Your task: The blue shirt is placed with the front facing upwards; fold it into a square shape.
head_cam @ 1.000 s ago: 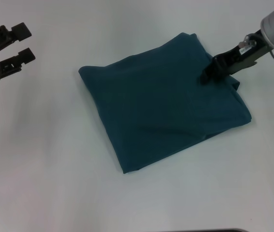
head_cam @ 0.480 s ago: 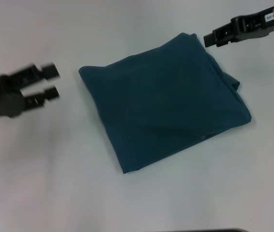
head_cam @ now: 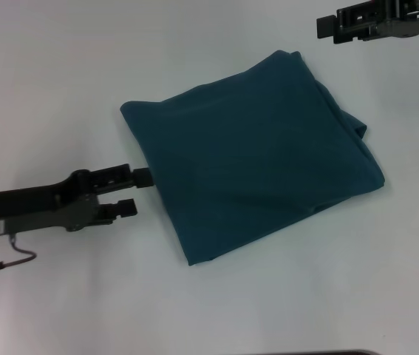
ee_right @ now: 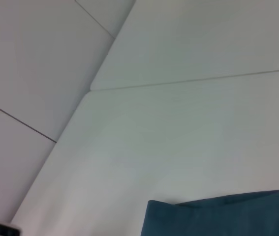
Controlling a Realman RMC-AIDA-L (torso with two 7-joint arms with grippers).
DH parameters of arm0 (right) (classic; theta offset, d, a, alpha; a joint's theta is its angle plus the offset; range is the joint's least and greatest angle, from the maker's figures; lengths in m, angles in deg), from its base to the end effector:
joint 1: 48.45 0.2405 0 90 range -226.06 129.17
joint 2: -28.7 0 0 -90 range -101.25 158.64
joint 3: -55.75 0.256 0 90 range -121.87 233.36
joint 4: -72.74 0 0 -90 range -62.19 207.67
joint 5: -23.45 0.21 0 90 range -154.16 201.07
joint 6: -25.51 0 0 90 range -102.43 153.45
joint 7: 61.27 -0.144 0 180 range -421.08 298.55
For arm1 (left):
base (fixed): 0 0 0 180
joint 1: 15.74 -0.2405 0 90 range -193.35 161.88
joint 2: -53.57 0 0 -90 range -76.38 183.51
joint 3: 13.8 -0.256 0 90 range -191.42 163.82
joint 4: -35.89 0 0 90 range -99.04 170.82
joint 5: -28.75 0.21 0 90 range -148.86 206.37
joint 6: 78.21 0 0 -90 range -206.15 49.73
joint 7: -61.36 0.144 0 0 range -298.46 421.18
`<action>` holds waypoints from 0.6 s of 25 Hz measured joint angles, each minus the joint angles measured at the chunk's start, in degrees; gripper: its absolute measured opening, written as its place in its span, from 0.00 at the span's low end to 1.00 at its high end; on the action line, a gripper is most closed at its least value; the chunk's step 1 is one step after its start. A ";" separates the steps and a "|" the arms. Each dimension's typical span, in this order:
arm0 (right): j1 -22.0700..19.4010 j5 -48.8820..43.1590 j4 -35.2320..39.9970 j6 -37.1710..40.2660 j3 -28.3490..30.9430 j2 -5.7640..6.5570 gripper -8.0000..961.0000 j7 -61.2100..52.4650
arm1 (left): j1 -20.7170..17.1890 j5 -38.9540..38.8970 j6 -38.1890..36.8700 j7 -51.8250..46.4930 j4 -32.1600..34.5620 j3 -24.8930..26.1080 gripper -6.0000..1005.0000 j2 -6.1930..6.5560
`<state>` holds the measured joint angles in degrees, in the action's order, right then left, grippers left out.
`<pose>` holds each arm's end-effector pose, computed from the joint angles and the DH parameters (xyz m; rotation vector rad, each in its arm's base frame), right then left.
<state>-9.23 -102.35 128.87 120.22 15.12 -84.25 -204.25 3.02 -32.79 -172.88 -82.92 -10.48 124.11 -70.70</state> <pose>0.2109 0.3851 0.0829 -2.4533 1.5648 0.4731 -0.2882 0.2650 -0.0194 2.0213 2.1869 0.7282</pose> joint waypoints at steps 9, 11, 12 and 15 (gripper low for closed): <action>-0.10 0.51 -0.14 0.83 0.42 -0.10 0.56 0.04 | 5.00 2.49 6.42 -3.53 1.23 -4.66 0.86 0.51; -0.11 0.59 -0.15 0.88 0.47 -0.10 0.57 -0.03 | 6.55 5.06 8.17 -4.60 1.42 -4.89 0.86 0.57; -0.11 0.63 -0.15 0.89 0.49 -0.10 0.57 -0.08 | 6.99 5.61 8.65 -4.81 1.52 -4.89 0.86 0.57; -0.11 0.68 -0.15 0.91 0.58 -0.08 0.57 -0.13 | 8.06 6.17 9.79 -4.98 2.51 -4.89 0.86 0.56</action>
<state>-9.34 -101.67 128.73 121.13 15.70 -84.33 -204.39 11.08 -26.62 -163.09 -87.90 -7.97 119.22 -70.14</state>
